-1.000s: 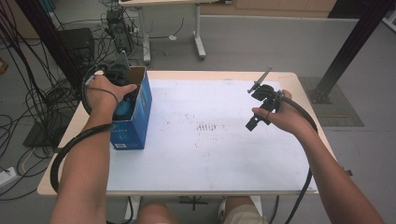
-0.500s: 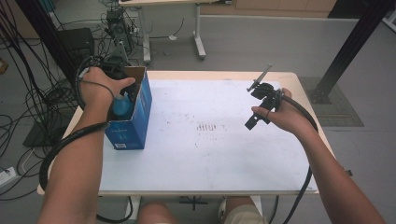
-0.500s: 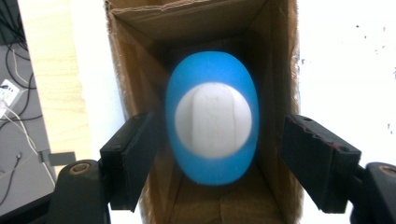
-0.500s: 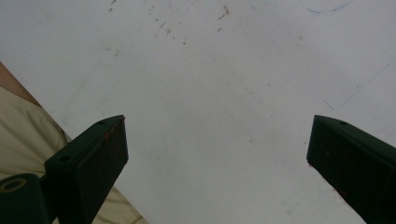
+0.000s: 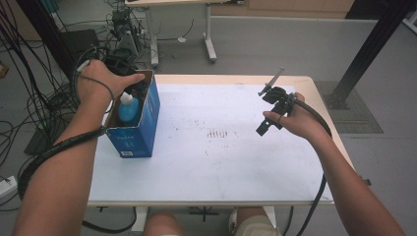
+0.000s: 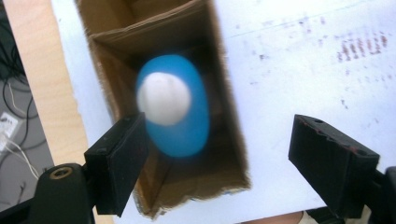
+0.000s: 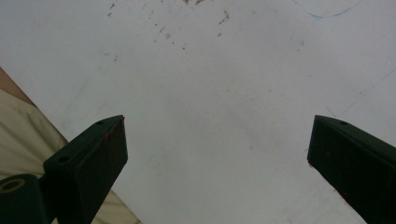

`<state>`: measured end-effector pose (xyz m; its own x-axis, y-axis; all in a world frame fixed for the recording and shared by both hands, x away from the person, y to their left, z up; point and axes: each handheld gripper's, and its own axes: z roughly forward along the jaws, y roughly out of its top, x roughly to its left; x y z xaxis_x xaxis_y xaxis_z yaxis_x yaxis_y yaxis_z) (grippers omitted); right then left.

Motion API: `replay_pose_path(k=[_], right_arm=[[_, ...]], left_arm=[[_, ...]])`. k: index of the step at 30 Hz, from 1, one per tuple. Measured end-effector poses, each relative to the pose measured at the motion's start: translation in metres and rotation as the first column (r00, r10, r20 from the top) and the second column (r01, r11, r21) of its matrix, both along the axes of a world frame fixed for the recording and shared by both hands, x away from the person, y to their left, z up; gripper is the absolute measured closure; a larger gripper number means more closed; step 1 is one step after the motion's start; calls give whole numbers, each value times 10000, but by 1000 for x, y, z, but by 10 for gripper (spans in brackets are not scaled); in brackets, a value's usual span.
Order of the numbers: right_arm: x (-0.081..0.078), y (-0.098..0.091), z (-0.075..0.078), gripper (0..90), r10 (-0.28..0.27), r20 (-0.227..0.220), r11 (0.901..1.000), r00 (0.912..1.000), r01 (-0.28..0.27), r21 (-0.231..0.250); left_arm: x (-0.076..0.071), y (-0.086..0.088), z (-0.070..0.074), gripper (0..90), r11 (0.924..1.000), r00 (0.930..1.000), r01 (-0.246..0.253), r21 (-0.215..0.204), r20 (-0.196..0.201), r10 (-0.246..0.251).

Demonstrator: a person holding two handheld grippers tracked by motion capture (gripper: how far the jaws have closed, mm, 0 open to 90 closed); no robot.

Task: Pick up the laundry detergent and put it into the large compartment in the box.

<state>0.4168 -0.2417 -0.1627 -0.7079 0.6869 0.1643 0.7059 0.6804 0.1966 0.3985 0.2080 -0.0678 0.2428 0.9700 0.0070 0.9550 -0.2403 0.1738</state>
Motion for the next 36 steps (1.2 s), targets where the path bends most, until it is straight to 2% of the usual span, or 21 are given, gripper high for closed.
replay_pose_path(k=[4,8,13,16,23,24,25,28,30,31,32,33,34,36], right_arm=[[1,1,0,50,40,17,10000,10000,-40,21],[2,2,0,49,46,-10,10000,10000,-46,-12],[8,3,0,47,6,-63,10000,10000,-6,-13],[12,2,-1,46,25,-45,10000,10000,-25,-19],[21,2,-2,45,34,-99,10000,9999,-35,-68],[22,2,-1,46,24,-138,10000,9999,-25,-87],[22,1,-1,46,26,-115,10000,9999,-27,-67],[23,-1,-1,46,-40,-133,9999,9999,39,-93],[23,-3,-2,45,-75,-155,9999,9999,74,-76],[24,-4,-1,45,-104,-157,9999,9998,103,-81],[24,-5,-2,45,-136,-154,9999,9998,135,-82],[25,-7,-1,45,-170,-177,9998,9997,168,-82],[25,-7,-1,45,-193,-182,9998,9996,192,-90],[25,-8,-1,45,-257,-209,9996,9995,255,-77]], left_arm=[[-10,-10,4,182,9981,9982,597,-158,58,-596],[-17,-18,6,167,9921,9926,1216,-295,110,-1213],[-24,-30,9,154,9792,9795,2005,-326,242,-1997],[-26,-40,8,148,9664,9666,2556,-270,278,-2549],[-31,-69,4,118,9186,9184,3951,-42,250,-3949],[-33,-74,2,119,9081,9078,4186,-86,312,-4182],[-33,-76,1,118,9018,9016,4319,-115,317,-4314],[-34,-88,-2,110,8694,8693,4941,-35,204,-4939],[-35,-97,-4,80,8450,8449,5348,66,134,-5348],[-36,-101,-4,80,8313,8312,5556,131,138,-5558],[-38,-107,-5,83,8123,8122,5827,246,158,-5831],[-39,-110,-5,84,8011,8010,5979,281,178,-5985],[-40,-112,-5,84,7934,7932,6080,290,194,-6086],[-43,-116,-5,84,7716,7712,6354,295,252,-6360]])
